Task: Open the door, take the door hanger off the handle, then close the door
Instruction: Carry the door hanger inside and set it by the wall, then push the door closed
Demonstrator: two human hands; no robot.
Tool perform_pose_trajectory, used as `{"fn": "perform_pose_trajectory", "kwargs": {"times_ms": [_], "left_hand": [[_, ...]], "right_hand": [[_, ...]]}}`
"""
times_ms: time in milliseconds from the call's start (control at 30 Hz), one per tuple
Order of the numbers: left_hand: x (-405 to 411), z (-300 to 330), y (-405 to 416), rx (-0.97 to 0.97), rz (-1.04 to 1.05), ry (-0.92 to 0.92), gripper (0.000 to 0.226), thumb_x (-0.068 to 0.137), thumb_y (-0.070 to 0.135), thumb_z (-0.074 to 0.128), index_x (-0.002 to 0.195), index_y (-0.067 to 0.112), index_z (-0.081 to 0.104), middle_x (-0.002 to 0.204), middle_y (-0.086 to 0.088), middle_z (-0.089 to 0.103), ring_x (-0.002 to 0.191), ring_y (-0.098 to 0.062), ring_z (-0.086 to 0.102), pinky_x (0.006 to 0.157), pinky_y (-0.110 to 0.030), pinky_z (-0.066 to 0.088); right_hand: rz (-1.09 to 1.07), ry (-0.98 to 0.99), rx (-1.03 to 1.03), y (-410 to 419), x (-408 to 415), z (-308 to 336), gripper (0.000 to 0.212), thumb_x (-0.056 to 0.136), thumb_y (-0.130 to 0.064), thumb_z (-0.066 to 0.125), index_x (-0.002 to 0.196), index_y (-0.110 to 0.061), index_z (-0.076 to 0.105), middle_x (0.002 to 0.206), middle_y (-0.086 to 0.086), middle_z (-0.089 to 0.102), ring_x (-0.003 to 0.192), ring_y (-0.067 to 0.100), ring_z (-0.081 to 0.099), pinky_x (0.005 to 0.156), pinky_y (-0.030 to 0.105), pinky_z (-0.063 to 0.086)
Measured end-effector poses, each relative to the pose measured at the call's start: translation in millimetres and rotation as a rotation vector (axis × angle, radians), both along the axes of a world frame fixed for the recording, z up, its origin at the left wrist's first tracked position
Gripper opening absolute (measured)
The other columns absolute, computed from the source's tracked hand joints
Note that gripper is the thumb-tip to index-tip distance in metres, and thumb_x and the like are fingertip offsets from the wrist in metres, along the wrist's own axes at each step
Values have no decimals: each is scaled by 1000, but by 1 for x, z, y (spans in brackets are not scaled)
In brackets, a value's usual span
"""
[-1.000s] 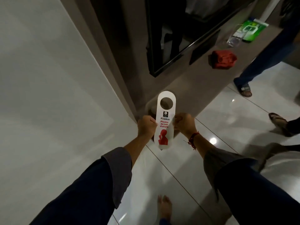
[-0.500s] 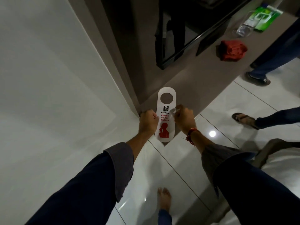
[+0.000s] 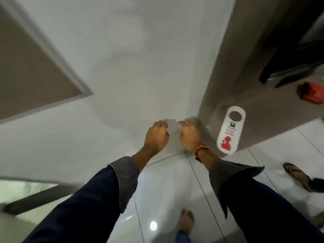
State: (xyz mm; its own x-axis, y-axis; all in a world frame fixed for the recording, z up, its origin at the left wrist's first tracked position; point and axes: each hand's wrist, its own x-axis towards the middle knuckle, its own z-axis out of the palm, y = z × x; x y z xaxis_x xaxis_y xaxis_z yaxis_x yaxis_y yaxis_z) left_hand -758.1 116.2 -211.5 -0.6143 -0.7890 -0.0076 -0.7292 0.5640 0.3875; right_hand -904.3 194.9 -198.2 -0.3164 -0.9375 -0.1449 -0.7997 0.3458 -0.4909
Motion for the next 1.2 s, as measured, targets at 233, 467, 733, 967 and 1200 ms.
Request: {"fn": "perform_pose_trajectory", "kwargs": {"times_ms": [233, 467, 733, 967, 1200], "left_hand": [[237, 38, 13, -96, 375, -87, 36, 94, 16, 58, 129, 8, 58, 128, -10, 62, 114, -28, 57, 94, -38, 49], [441, 95, 83, -228, 706, -182, 37, 96, 21, 54, 131, 8, 56, 124, -10, 63, 108, -26, 59, 93, -35, 46], [626, 168, 197, -405, 1064, -152, 33, 90, 18, 59, 121, 6, 58, 115, -11, 62, 103, -29, 57, 86, -40, 49], [727, 205, 288, -670, 1299, -222, 14, 89, 27, 54, 94, 20, 42, 90, 0, 43, 79, -14, 35, 65, -30, 36], [795, 222, 292, -450, 1295, -237, 54, 101, 38, 46, 146, 12, 33, 144, -12, 48, 128, -28, 49, 106, -45, 45]], "right_hand": [[450, 68, -99, -39, 198, 41, 52, 95, 4, 48, 147, -6, 53, 145, 10, 56, 140, 27, 46, 110, 36, 48], [833, 90, -267, -45, 409, 89, 52, 96, 3, 48, 146, -6, 55, 146, 10, 58, 139, 27, 49, 109, 37, 51], [1278, 57, -556, 6, 638, 157, 55, 94, 3, 53, 149, -6, 52, 148, 10, 58, 140, 26, 52, 118, 30, 41], [1494, -31, -829, 69, 760, 221, 59, 97, -4, 50, 156, -1, 42, 162, 15, 44, 152, 28, 41, 129, 35, 31], [1539, 125, -1081, 94, 810, 243, 70, 98, -20, 52, 161, 0, 30, 172, 20, 23, 160, 36, 25, 127, 51, 31]]}}
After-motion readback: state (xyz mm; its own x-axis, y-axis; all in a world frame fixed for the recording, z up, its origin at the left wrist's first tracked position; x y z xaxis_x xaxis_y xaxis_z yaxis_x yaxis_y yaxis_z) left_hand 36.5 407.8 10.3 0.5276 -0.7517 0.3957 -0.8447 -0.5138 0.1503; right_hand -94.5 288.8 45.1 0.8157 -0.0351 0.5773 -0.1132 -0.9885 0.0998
